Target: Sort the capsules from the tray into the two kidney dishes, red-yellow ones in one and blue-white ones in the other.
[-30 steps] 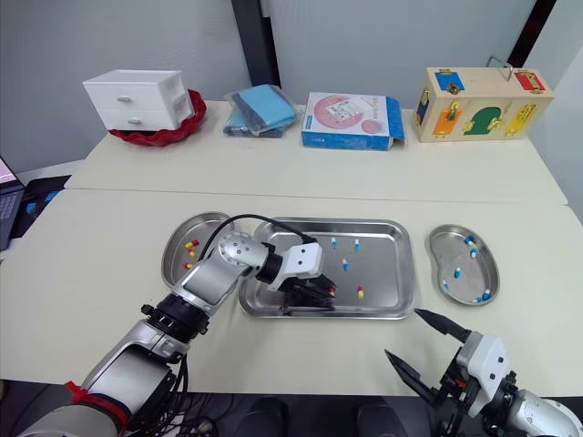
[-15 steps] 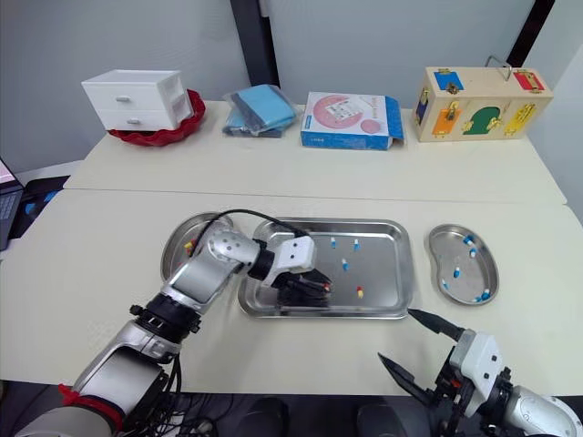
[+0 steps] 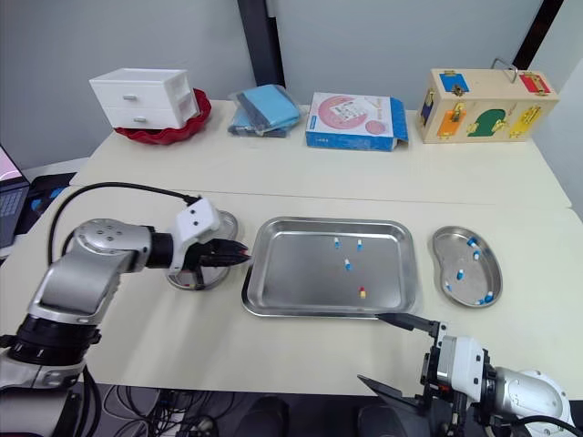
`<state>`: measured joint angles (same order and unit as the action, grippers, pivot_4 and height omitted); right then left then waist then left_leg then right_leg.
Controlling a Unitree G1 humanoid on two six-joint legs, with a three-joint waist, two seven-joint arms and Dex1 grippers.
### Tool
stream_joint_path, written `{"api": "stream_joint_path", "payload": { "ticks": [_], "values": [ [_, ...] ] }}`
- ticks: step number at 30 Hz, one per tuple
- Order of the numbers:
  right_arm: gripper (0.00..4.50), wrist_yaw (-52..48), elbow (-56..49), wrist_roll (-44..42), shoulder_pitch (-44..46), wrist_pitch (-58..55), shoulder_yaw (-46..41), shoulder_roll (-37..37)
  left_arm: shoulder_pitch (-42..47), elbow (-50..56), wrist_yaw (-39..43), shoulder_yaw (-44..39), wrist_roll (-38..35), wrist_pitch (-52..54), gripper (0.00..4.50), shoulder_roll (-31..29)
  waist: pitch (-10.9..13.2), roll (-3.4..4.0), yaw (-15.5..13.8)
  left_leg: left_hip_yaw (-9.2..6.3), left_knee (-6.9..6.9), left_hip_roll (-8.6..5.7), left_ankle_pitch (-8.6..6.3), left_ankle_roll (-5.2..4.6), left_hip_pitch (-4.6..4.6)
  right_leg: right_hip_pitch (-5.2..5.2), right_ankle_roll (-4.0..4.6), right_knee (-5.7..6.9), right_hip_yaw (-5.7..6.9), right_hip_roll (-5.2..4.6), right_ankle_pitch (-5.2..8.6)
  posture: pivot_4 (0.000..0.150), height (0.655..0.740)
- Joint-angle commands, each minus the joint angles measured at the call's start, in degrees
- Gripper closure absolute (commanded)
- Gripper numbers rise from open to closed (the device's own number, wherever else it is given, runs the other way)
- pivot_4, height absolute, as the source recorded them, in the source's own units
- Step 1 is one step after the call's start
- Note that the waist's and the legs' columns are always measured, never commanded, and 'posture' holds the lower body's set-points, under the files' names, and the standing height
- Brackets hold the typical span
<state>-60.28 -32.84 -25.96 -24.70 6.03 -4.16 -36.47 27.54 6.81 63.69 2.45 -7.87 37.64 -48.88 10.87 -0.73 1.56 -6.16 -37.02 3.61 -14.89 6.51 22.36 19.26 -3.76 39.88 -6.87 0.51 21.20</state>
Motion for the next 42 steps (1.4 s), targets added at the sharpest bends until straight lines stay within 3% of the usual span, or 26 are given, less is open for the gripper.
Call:
{"api": "stream_joint_path", "payload": {
  "ticks": [1, 7, 24, 32, 37, 42],
  "values": [
    [0.0, -1.23, 0.63, -1.23, 0.46, 1.38, -0.07, -0.39, -1.05, 0.82, -2.22, -4.06, -0.44, 0.22, 4.04, -2.89, 0.0, 0.0, 0.01, 0.0, 0.0, 0.01, 0.0, 0.0, 0.01, 0.01, 0.0, 0.0, 0.0, 0.0, 0.0, 0.15, 0.74],
    [0.0, -2.09, 1.45, -2.55, 1.33, 1.69, 0.03, 0.08, -2.55, -6.0, -4.66, -5.4, 1.04, -3.25, 4.04, -6.31, 0.0, 0.01, 0.16, 0.0, 0.01, 0.01, 0.0, 0.0, -0.01, 0.02, 0.0, 0.02, 0.01, 0.01, 0.0, 0.15, 0.74],
    [0.0, 1.44, 0.88, -2.59, 1.44, 0.88, -0.11, 1.23, -1.72, -10.27, -5.26, -2.54, 1.31, -3.85, 4.04, -5.74, 0.0, 0.0, 0.18, 0.0, 0.01, 0.01, 0.0, 0.0, 0.0, 0.03, 0.0, 0.03, 0.01, 0.0, 0.0, 0.15, 0.74],
    [0.0, 2.17, 0.98, -2.24, 1.27, 1.01, 0.26, 1.02, -0.83, -11.78, -4.76, -1.94, 1.38, -4.48, 1.48, -6.11, 0.0, 0.0, 0.18, 0.0, 0.01, 0.01, 0.0, 0.0, 0.01, 0.03, 0.0, 0.03, 0.01, 0.01, 0.0, 0.15, 0.74],
    [0.0, 2.56, 1.05, -2.07, 1.34, 0.88, 0.43, 1.08, -0.85, -12.05, -4.52, -1.9, 1.33, -4.69, 0.17, -6.06, 0.0, 0.0, 0.19, 0.0, 0.01, 0.01, 0.0, 0.0, 0.0, 0.03, 0.0, 0.03, 0.01, 0.0, 0.0, 0.15, 0.74],
    [0.0, 2.94, 0.94, -2.15, 1.4, 0.61, 0.41, 0.96, -0.59, -12.35, -4.23, -2.25, 0.93, -4.9, 0.04, -5.85, 0.0, 0.0, 0.19, 0.0, 0.01, 0.01, 0.0, 0.0, 0.0, 0.03, 0.0, 0.04, 0.01, 0.0, 0.0, 0.15, 0.74]
  ]
}}
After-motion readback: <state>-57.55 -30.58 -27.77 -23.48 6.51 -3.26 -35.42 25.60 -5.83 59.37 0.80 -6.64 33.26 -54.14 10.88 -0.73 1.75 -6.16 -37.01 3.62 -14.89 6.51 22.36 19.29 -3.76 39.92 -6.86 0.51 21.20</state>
